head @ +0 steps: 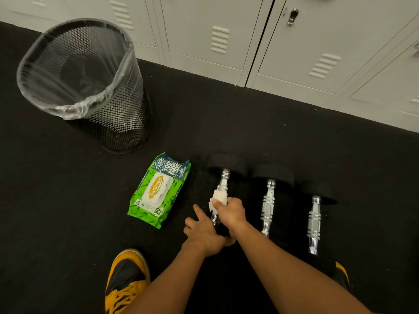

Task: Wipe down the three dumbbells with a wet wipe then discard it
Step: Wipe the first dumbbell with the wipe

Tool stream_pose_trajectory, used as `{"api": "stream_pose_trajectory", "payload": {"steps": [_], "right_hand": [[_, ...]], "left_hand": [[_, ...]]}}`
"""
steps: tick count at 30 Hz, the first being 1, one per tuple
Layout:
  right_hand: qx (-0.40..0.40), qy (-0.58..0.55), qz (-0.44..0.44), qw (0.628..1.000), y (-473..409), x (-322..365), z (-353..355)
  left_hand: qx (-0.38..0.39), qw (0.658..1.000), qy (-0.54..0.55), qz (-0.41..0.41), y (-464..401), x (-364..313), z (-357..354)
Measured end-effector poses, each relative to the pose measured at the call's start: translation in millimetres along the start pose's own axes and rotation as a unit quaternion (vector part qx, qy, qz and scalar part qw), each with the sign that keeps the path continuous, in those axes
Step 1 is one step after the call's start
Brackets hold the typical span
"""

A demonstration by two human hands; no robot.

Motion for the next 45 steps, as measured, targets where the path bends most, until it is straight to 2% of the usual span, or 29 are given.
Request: {"api": "stream_pose_trajectory", "payload": {"steps": [3, 8, 16, 22, 26, 28, 31, 34, 37, 41, 45], "right_hand": [[0.007, 0.016, 0.001, 1.0, -2, 0, 2], [0.012, -0.055, -0.032, 0.998, -10, 10, -1], [0.02, 0.044, 0.001, 0.999, -2, 4, 3], [0.1, 0.127, 0.006, 0.987, 1, -12, 10], [0.094, 0.178, 0.041, 0.979, 1, -13, 15], [0.081, 0.169, 0.044, 0.981, 1, -14, 19], [-0.002, 0.109, 0.052, 0.993, 4, -3, 27], [-0.115, 0.121, 0.127, 0.978, 15, 27, 36], [-0.151, 0.152, 0.208, 0.954, 20, 50, 37], [-0.14, 0.226, 0.306, 0.914, 20, 44, 32], [-0.067, 0.312, 0.398, 0.86, 5, 25, 20]], "left_hand": [[-0.001, 1.0, -0.005, 0.003, 0, 2, 1], [0.001, 1.0, -0.006, 0.01, -2, 1, 0], [-0.002, 1.0, -0.005, 0.013, -2, 2, 0], [-0.003, 1.0, -0.001, 0.013, 0, 2, 1], [-0.003, 1.0, 0.003, 0.004, 1, 2, 1], [-0.003, 1.0, 0.0, 0.001, 1, 3, 1], [-0.004, 1.0, -0.002, -0.001, 1, 3, 1], [0.001, 1.0, 0.003, 0.006, 0, 2, 2], [0.005, 1.0, 0.005, 0.013, -1, 2, 2], [0.005, 1.0, 0.012, 0.006, -2, 4, 4], [0.0, 1.0, 0.004, 0.001, -2, 5, 0]]}}
Point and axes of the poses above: each hand's wrist, its own y-axis away from the middle knuckle, its own z-axis out of the back of the hand, x = y × z, the point moved 2 cm from there along -y, towards the middle knuckle, and after that the axes turned 3 degrees about -z, right-handed, at the moved point
